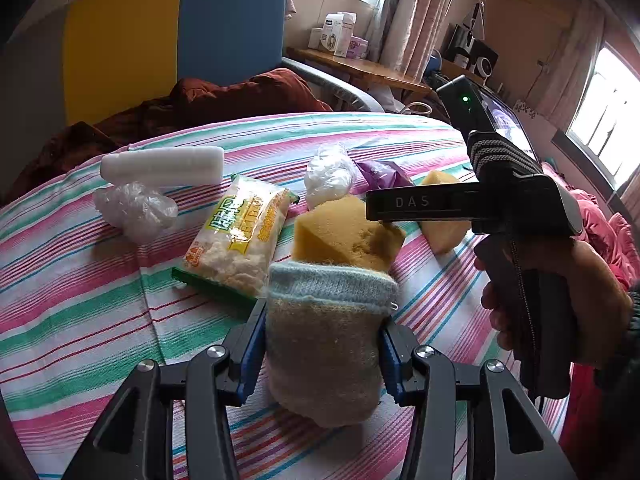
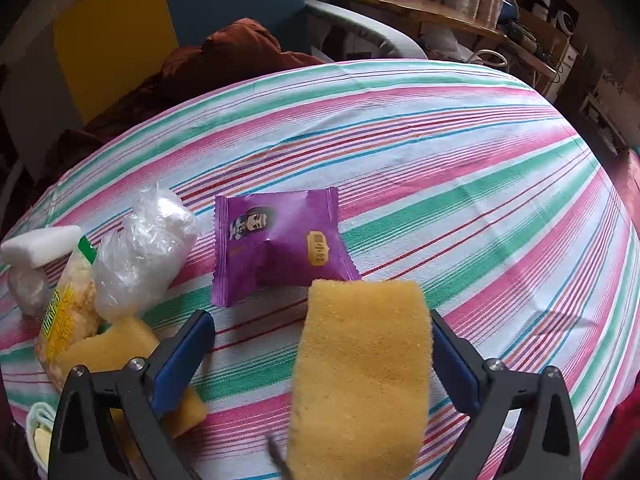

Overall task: Organize objects
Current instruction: 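Grasp the knit sock with the left gripper while the right gripper grasps a yellow sponge, then carry the sock and sponge over the gold tray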

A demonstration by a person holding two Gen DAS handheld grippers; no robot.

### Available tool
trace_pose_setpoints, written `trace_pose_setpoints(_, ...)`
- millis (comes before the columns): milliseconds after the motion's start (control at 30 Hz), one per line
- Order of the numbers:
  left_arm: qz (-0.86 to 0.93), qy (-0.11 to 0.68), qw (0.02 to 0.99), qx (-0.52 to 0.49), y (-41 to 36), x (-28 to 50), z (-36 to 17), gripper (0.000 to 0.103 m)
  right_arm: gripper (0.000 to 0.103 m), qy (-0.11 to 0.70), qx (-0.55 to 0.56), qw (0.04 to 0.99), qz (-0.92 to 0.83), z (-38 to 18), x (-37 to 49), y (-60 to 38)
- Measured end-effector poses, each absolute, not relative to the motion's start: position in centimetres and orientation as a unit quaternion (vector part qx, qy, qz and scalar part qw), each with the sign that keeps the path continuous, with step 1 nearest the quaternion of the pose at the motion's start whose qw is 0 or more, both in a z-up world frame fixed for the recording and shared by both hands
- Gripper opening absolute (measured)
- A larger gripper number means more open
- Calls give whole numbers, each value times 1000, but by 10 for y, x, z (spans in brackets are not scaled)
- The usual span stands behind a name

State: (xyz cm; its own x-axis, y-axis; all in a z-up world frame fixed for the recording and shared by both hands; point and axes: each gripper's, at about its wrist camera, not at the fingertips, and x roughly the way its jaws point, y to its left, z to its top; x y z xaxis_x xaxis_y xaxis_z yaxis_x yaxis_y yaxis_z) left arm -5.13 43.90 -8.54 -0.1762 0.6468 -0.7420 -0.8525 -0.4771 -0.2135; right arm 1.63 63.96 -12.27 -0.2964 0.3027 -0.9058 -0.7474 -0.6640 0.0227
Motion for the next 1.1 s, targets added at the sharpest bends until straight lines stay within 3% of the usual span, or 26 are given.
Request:
trace_pose_setpoints(167, 761, 138, 490, -401, 441, -47, -85, 49, 96, 229, -488, 347, 767, -119, 18, 641)
trace_pose_setpoints(267, 766, 141, 484, -399, 440, -43, -84, 49, 69, 228, -475, 359, 770, -113, 23, 642)
trace_pose_setpoints(333, 771, 143, 478, -396, 439, -41, -83, 48, 59, 230, -470, 364, 770, -111, 26, 644)
trace_pose_setpoints(367, 774, 145, 474, -395, 437, -39, -83, 48, 47, 232, -467, 365, 771, -110, 27, 646)
trace_pose_setpoints(433, 776, 150, 470, -392, 436, -36, -82, 48, 34, 240, -462, 364, 773, -108, 28, 646)
trace_pose_setpoints(1100, 834, 138, 423, -326, 364, 9, -17, 47, 32, 275, -431, 369, 776, -96, 34, 644)
